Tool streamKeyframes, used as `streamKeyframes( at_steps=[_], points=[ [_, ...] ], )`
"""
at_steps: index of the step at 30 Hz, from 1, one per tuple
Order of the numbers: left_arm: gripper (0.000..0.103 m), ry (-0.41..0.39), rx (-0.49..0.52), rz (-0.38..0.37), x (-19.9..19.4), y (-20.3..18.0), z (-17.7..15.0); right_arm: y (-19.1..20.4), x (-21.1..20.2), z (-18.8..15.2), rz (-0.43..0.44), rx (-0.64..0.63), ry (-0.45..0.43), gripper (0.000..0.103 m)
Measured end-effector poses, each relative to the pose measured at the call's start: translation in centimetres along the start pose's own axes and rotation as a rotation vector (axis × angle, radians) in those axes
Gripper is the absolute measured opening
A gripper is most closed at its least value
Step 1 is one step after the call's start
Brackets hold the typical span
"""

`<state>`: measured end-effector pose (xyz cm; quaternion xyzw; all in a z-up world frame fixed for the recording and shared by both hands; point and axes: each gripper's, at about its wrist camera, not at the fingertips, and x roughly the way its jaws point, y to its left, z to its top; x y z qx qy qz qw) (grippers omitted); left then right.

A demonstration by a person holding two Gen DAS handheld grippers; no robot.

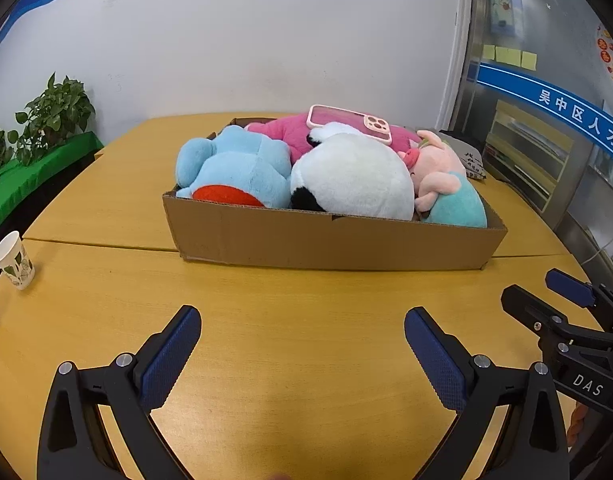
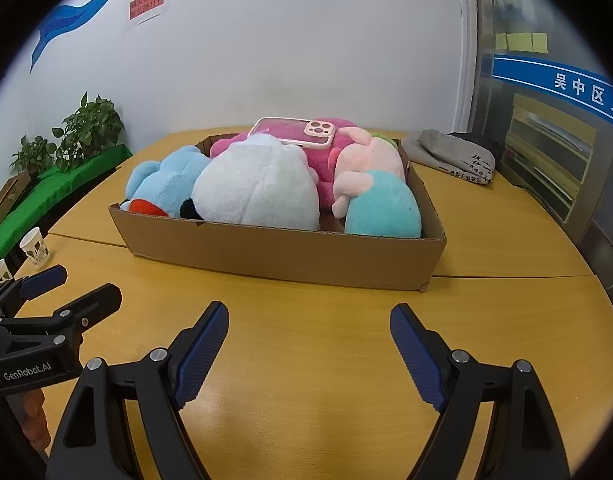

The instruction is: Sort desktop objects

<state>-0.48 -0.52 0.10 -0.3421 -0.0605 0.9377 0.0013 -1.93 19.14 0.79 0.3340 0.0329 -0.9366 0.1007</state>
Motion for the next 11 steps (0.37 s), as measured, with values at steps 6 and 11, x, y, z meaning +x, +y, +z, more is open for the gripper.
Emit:
streamKeyframes(
  at_steps=[6, 11],
  points=[
    [0.103, -0.007, -0.025, -0.022, -0.13, 0.02, 0.06, 0.12, 0.25, -0.24, -0.001, 0.002, 0.012, 0.083],
    [0.103, 0.029, 0.006, 0.008, 0.12, -0.28, -0.28, 0.27, 0.28, -0.25, -0.008, 0.003, 0.012, 0.083]
  ],
)
